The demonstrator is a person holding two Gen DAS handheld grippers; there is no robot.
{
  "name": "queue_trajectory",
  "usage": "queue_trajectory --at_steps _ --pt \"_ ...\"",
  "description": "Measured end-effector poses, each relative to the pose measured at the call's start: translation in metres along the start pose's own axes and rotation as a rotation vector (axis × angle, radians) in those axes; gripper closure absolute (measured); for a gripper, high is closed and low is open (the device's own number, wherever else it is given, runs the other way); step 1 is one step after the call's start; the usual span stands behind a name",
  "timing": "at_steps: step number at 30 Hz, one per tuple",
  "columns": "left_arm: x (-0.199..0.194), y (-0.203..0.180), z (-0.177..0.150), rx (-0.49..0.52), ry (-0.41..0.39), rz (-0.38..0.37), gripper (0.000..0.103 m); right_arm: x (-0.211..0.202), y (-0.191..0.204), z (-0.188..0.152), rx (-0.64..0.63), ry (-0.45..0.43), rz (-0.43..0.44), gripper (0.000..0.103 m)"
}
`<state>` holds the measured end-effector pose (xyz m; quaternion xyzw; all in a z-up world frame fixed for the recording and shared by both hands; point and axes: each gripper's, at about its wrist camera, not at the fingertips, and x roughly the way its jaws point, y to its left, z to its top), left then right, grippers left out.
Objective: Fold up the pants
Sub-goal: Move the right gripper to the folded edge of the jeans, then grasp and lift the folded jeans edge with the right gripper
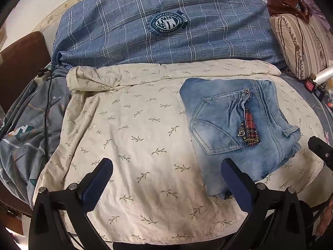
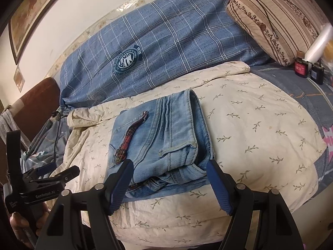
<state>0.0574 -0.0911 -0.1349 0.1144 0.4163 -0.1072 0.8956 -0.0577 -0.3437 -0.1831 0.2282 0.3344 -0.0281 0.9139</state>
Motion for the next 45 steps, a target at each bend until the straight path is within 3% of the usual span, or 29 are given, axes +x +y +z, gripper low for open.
queue_trajectory --at_steps 20,24,34,40,45 --pt "0.071 -0.015 0.028 0.017 0.054 -0.055 0.000 0.086 -0.043 0.041 0.074 0.117 0.021 0.028" --pt "0.086 -0.017 0.030 0.000 0.079 -0.100 0.000 0.096 -0.056 0.041 0.123 0.146 0.037 0.028" --pt "0.111 -0.003 0.033 -0.082 0.124 -0.262 0.000 0.108 -0.076 0.034 0.282 0.210 0.228 0.026" --pt "0.116 0.012 0.040 -0.138 0.129 -0.281 0.000 0.114 -0.066 0.035 0.219 0.245 0.242 0.023" --pt "0.122 -0.010 0.040 -0.081 0.148 -0.361 0.000 0.123 -0.067 0.041 0.222 0.259 0.273 0.021"
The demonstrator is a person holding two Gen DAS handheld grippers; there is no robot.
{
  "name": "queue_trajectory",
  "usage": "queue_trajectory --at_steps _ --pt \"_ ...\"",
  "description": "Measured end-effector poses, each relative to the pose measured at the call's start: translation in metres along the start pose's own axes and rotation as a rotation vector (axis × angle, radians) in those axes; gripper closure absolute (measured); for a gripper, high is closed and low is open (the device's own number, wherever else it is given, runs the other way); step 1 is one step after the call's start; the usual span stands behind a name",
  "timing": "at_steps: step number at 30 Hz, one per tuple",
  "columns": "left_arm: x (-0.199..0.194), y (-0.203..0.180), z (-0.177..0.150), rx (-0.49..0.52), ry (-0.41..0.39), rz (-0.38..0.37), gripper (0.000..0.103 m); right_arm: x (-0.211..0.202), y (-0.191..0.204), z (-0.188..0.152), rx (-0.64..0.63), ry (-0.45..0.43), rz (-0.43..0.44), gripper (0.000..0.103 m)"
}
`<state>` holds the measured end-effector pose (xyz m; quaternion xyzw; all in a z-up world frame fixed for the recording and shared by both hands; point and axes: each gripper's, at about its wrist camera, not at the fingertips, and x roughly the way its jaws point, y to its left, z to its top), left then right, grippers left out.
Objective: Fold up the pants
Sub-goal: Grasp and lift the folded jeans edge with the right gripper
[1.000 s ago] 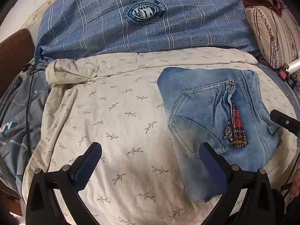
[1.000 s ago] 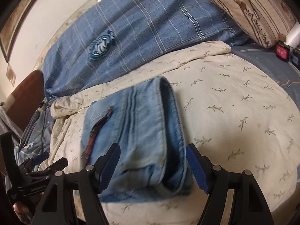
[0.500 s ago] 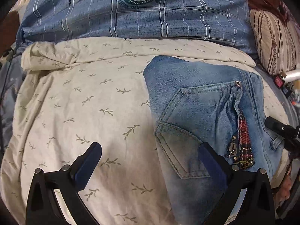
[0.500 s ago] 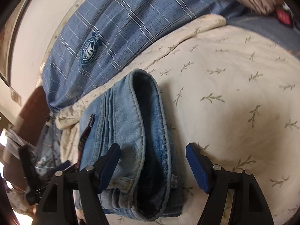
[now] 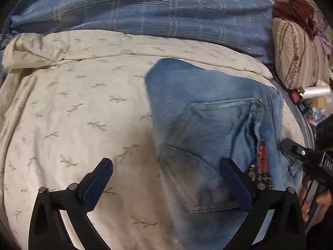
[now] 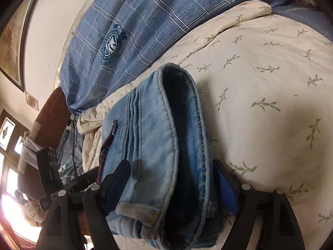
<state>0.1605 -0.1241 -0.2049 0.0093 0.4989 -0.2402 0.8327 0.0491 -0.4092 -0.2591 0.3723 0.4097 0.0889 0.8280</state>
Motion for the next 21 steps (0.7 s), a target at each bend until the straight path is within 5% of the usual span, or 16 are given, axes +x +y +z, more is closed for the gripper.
queue_trajectory --at_steps 6,10,21 --pt "0.002 0.010 0.004 -0.077 0.002 -0.106 0.001 -0.006 0.020 -0.006 -0.021 -0.002 0.124 0.021" --pt "0.005 0.004 0.004 -0.045 0.010 -0.099 0.001 0.006 0.024 -0.009 -0.062 0.016 0.035 0.024" --pt "0.003 0.010 -0.006 -0.148 0.016 -0.111 0.000 0.011 0.019 -0.017 -0.047 -0.049 0.035 0.024"
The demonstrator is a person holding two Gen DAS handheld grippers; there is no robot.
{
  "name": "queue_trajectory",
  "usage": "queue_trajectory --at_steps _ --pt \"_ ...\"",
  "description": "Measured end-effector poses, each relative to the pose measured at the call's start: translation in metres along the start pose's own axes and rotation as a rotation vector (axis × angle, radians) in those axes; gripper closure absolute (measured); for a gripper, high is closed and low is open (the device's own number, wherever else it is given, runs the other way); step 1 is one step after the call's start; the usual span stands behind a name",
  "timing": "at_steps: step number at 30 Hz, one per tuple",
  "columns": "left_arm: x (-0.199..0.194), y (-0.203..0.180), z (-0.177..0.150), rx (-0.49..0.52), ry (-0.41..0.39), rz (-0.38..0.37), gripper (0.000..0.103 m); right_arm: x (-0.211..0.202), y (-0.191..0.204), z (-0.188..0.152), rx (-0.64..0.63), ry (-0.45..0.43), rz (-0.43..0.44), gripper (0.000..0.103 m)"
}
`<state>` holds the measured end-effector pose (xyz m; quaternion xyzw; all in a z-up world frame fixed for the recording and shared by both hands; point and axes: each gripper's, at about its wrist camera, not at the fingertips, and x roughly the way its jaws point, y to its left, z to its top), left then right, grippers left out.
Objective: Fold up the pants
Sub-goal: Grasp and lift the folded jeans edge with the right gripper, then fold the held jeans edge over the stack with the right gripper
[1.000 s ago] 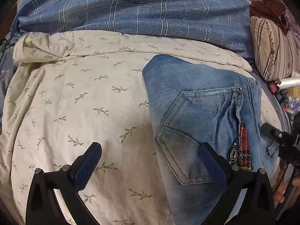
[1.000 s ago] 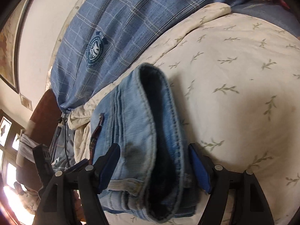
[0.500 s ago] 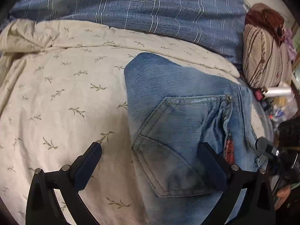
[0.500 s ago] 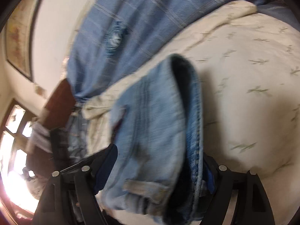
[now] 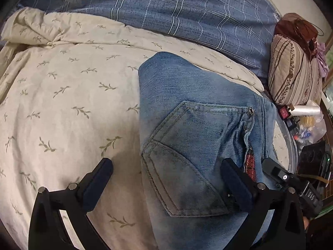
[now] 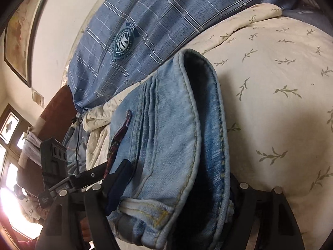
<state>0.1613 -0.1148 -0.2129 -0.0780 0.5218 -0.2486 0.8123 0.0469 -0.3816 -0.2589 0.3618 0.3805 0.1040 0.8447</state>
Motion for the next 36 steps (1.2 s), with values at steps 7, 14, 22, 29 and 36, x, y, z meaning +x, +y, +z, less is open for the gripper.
queue_trajectory --at_steps 7,14,22,29,36 --pt "-0.005 -0.006 -0.005 0.006 0.036 -0.024 0.001 -0.003 -0.008 0.002 -0.020 0.023 0.047 0.024" --pt "-0.010 -0.019 -0.003 0.068 0.005 0.011 0.033 -0.005 -0.006 -0.004 -0.073 0.024 0.064 0.024" --pt "0.001 -0.014 0.000 0.026 0.010 -0.011 0.021 -0.003 -0.002 -0.004 -0.074 0.040 -0.003 0.034" --pt "-0.001 -0.018 0.000 0.011 -0.005 -0.025 0.031 -0.004 0.007 -0.011 -0.101 0.008 -0.079 0.038" --pt "-0.015 -0.031 -0.005 0.069 -0.069 0.039 0.055 -0.012 0.019 -0.025 -0.156 -0.066 -0.136 0.041"
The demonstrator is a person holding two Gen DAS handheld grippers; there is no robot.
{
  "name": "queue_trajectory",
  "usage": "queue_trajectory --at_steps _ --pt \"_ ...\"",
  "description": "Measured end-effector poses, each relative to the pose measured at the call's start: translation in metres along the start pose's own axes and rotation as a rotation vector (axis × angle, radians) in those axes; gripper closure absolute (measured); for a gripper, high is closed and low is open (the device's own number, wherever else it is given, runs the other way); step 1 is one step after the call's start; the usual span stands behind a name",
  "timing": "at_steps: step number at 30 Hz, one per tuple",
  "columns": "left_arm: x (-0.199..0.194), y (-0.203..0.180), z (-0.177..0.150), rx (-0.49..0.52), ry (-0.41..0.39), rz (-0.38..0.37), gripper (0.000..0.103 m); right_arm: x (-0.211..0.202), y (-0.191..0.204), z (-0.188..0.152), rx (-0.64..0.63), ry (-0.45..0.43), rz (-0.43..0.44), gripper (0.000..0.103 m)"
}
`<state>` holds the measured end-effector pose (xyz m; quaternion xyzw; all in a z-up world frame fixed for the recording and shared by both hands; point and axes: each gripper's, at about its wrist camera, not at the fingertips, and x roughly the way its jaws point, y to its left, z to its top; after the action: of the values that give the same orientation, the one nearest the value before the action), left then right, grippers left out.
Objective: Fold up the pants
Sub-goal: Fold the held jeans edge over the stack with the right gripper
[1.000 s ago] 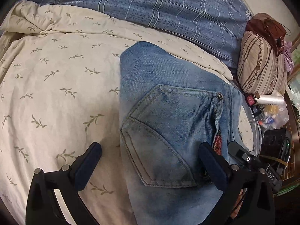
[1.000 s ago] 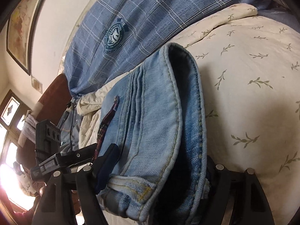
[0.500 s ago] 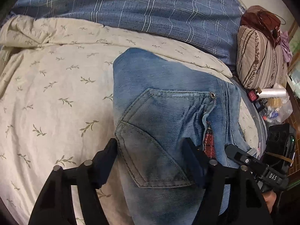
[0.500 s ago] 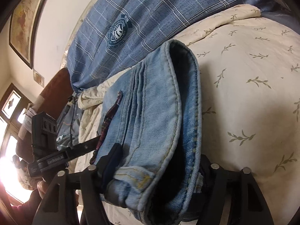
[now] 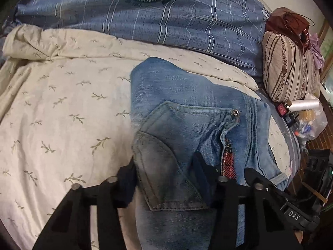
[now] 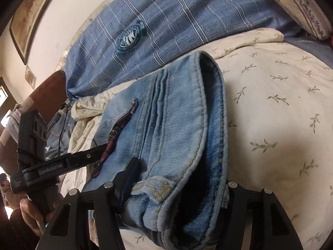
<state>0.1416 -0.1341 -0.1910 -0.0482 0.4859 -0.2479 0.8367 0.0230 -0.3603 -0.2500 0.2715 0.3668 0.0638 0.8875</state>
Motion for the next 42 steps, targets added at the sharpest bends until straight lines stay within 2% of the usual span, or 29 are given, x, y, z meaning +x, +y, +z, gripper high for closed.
queue_trajectory --at_steps 3,7,14,24,42 --pt "-0.007 -0.005 0.001 0.031 -0.024 0.001 0.060 -0.006 -0.003 -0.003 0.023 -0.026 0.020 0.042" --pt "-0.017 -0.008 0.002 0.063 -0.045 0.011 0.065 -0.010 0.006 -0.005 -0.010 -0.050 -0.014 0.043" --pt "-0.026 -0.012 -0.002 0.082 -0.056 0.028 0.065 -0.011 0.015 -0.001 -0.001 -0.053 -0.013 0.043" --pt "-0.043 -0.014 0.001 0.075 -0.088 0.017 0.065 -0.015 0.040 0.005 -0.092 -0.079 -0.011 0.043" --pt "-0.056 -0.019 0.015 0.113 -0.166 0.071 0.065 0.000 0.061 0.017 -0.176 -0.114 -0.006 0.044"
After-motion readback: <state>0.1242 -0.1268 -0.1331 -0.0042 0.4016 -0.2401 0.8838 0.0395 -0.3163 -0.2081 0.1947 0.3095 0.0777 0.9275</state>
